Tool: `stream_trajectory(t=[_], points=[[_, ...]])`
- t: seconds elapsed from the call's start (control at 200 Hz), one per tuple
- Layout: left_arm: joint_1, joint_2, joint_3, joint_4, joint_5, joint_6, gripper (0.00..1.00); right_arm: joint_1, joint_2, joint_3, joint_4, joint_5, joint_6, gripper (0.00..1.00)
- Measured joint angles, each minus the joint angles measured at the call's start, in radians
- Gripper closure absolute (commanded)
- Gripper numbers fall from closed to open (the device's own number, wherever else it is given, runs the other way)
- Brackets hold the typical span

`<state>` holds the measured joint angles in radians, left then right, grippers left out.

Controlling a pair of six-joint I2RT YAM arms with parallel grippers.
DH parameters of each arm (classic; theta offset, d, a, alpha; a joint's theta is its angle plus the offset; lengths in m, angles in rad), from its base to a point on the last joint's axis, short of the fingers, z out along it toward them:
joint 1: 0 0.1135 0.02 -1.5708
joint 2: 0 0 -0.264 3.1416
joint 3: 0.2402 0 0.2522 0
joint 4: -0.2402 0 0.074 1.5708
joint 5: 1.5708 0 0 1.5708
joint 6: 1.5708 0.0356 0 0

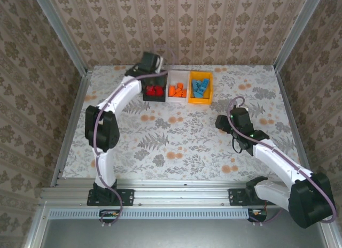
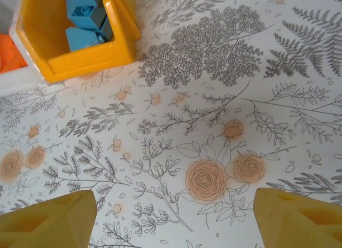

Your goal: Sort the legos into containers by color

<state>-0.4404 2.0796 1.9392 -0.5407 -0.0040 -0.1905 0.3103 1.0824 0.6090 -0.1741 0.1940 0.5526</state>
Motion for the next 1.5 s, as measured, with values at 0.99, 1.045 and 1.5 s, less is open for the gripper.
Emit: stream_trajectory(t=[0.99, 1.045, 1.5], points=[[-0.211, -0.845, -0.741, 0.288, -0.311, 0.03, 0.0, 0.251, -0.264, 0.071, 0.042, -0.003, -0.155, 0.0], [-0.298, -0.975, -0.888, 0.382, -0.368, 0.064, 0.0, 0.262, -0.277, 0.062, 0.093, 0.032, -0.179, 0.0], [-0.076, -1.254, -1.479, 0.606, -0.644, 0.068, 0.0, 0.189, -0.293, -0.169, 0.407, 0.184, -0.544, 0.0]])
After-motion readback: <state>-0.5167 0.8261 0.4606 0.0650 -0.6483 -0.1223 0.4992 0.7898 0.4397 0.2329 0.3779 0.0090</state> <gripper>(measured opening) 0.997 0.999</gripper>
